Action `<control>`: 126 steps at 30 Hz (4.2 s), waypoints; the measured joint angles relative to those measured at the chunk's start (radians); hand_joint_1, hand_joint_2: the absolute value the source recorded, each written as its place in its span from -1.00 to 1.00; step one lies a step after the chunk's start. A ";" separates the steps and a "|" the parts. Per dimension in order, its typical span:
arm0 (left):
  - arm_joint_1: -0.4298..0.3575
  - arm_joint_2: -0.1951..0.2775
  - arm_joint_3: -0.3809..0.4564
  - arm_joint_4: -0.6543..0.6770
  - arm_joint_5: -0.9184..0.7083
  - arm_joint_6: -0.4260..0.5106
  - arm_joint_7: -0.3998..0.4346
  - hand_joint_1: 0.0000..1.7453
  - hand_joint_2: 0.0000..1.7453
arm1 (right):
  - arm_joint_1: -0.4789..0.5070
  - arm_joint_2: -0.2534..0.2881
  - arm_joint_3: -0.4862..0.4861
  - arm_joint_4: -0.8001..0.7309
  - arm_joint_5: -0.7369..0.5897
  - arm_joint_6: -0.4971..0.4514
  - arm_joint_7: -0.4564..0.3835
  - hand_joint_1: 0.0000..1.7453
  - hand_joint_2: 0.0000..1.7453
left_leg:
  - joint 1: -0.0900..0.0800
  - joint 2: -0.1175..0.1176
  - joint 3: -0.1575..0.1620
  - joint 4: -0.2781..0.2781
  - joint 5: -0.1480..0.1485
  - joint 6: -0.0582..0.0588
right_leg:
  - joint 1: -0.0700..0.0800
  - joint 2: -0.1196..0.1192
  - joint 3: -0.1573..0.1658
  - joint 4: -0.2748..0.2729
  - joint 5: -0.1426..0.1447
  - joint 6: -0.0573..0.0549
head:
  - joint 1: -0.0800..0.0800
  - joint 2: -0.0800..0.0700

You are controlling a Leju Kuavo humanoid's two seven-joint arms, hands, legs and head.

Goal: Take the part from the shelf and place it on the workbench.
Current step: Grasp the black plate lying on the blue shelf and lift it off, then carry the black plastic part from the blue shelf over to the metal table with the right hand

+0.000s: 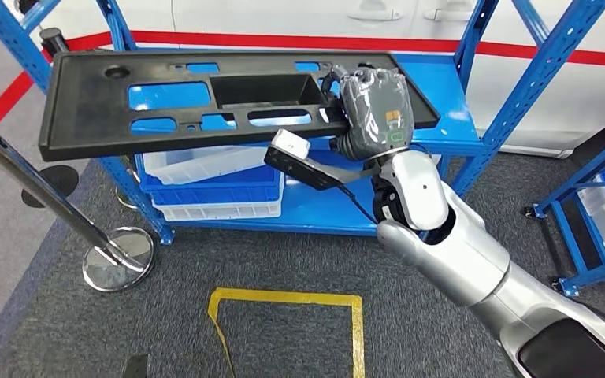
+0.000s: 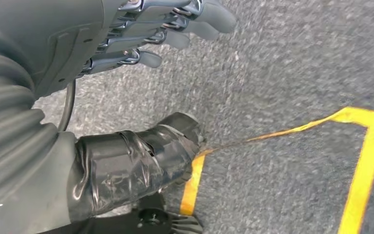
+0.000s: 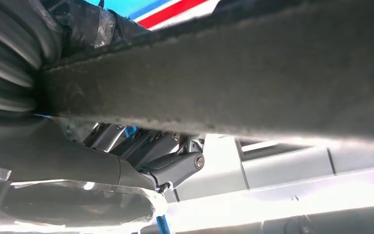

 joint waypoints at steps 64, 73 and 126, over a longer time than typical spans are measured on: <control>0.005 0.010 0.005 0.003 0.018 0.027 -0.014 -1.00 1.00 | -0.033 -0.044 0.005 -0.008 -0.109 0.110 0.023 1.00 1.00 | 0.000 0.004 -0.076 -0.026 0.093 0.020 | 0.006 -0.003 0.079 0.026 -0.122 0.002 | 0.007 0.000; 0.004 0.009 0.005 0.003 0.018 0.023 -0.013 -1.00 1.00 | -0.030 -0.053 0.015 -0.010 -0.108 0.114 0.023 1.00 1.00 | 0.010 -0.059 -0.089 -0.006 0.091 0.016 | -0.018 0.045 0.048 0.063 -0.086 0.026 | 0.012 0.000; -0.003 0.077 -0.017 0.006 -0.085 0.021 0.037 -1.00 1.00 | 0.103 -0.205 -0.055 -0.244 0.017 0.144 0.063 1.00 1.00 | -0.006 0.020 -0.078 -0.027 0.103 0.036 | 0.001 -0.039 0.052 0.083 -0.143 0.020 | 0.007 0.000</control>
